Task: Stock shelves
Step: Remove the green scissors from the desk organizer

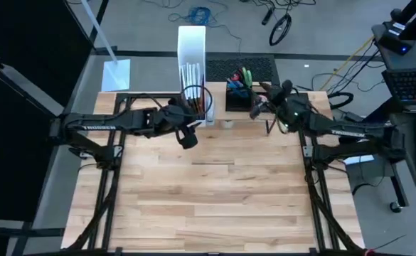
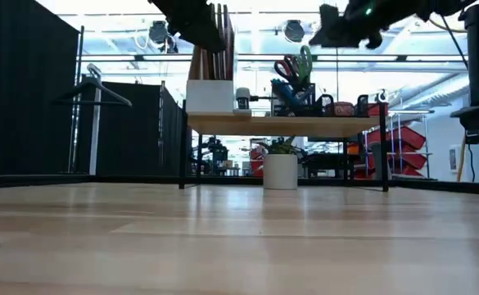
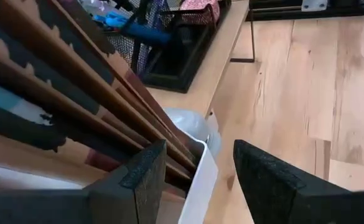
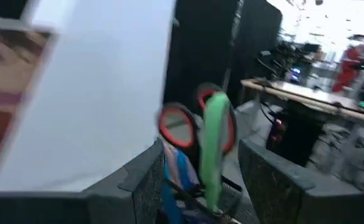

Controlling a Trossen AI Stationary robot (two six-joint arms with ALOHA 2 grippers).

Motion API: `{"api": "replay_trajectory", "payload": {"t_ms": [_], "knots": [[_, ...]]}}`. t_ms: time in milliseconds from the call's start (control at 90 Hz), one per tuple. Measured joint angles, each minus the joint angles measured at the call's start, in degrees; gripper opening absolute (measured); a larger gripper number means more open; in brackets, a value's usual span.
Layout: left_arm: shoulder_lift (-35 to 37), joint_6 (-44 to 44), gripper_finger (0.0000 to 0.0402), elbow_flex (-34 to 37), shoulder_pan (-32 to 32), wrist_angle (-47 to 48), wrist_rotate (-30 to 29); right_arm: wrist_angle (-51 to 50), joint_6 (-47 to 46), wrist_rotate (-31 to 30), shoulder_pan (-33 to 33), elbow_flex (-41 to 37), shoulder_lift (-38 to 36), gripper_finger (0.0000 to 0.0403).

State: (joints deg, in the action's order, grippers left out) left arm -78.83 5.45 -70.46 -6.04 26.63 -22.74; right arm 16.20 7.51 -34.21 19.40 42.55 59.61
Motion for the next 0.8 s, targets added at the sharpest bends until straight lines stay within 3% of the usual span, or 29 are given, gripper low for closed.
{"api": "replay_trajectory", "payload": {"t_ms": [378, 500, 667, 800], "knots": [[0.0, 1.5, 0.0176, 0.0, 0.0, 0.0, 0.0, -0.6, 2.2, 1.3, 5.1, 8.4, 10.5, 0.0175], [0.0, 1.5, 0.0176, 0.0, 0.0, 0.0, -0.1, -2.3, 1.0, 1.2, 6.0, 9.6, 12.0, 0.0132], [0.0, 1.5, 0.0176, 0.0, 0.0, 0.0, -0.1, -2.5, 0.9, 1.4, 6.1, 10.2, 12.4, 0.0026], [0.0, 1.5, 0.0176, 0.0, 0.0, 0.0, -0.2, -2.7, 1.3, 1.3, 6.0, 11.4, 12.4, 0.0019]]}}
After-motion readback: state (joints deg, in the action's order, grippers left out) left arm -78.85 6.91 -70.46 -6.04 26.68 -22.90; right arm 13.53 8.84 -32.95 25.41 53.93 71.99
